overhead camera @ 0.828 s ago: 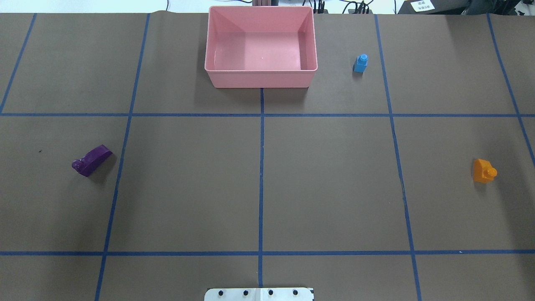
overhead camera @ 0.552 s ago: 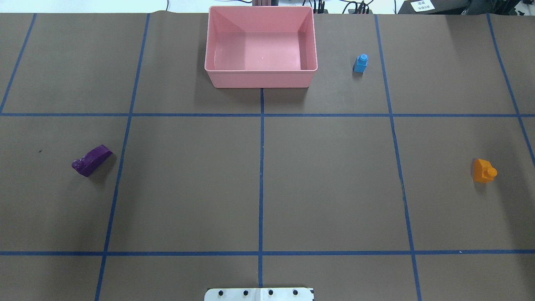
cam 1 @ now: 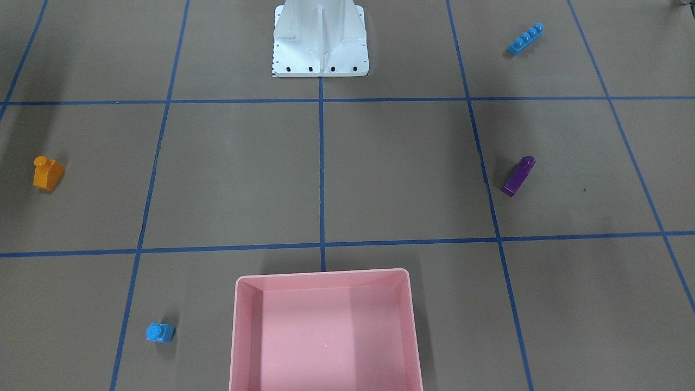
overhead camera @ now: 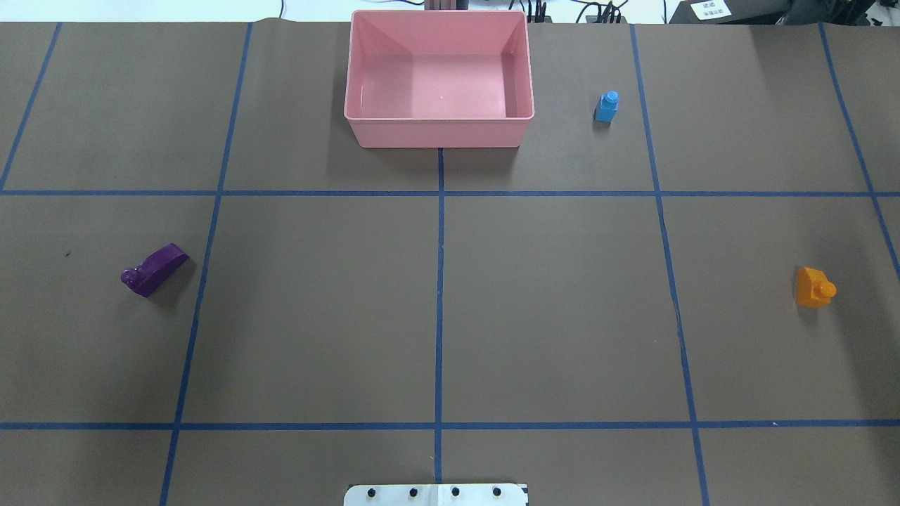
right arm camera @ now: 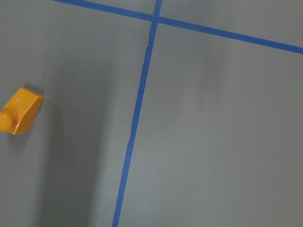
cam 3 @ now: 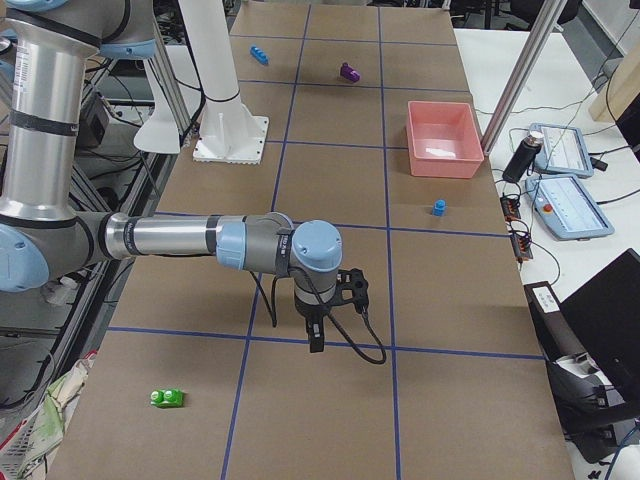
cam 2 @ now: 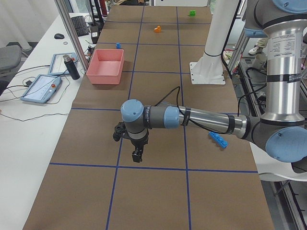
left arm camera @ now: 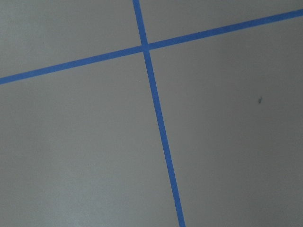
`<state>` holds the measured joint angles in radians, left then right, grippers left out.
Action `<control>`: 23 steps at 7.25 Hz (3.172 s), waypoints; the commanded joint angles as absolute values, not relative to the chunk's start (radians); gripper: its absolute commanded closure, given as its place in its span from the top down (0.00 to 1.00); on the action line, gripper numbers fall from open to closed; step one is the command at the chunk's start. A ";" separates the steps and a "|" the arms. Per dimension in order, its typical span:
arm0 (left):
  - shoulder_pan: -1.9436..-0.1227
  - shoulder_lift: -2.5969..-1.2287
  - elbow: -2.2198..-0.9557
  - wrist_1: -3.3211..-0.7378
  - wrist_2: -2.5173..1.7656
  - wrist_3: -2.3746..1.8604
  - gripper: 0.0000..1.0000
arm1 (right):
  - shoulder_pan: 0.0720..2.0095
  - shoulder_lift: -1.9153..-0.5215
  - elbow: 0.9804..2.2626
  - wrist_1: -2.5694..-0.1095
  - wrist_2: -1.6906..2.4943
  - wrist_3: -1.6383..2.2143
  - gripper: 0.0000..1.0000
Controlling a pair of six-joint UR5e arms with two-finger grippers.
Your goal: Put all blocks into box
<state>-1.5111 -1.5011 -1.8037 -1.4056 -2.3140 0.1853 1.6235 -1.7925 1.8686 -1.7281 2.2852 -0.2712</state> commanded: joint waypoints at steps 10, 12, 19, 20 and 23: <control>-1.493 -1.686 -1.598 -1.626 -2.327 0.184 1.00 | 1.056 -1.793 1.809 -0.969 2.160 0.787 1.00; -1.493 -1.687 -1.600 -1.626 -2.327 0.184 1.00 | 0.976 -1.808 1.807 -0.959 2.084 0.897 0.99; -1.486 -1.689 -1.598 -1.628 -2.327 0.184 1.00 | 0.894 -1.804 1.747 -0.959 2.043 0.924 0.21; -1.486 -1.689 -1.597 -1.629 -2.327 0.184 1.00 | 0.894 -1.798 1.750 -0.959 2.048 0.922 0.00; -1.486 -1.689 -1.600 -1.631 -2.327 0.184 1.00 | 0.995 -1.697 1.827 -0.962 2.113 0.914 0.00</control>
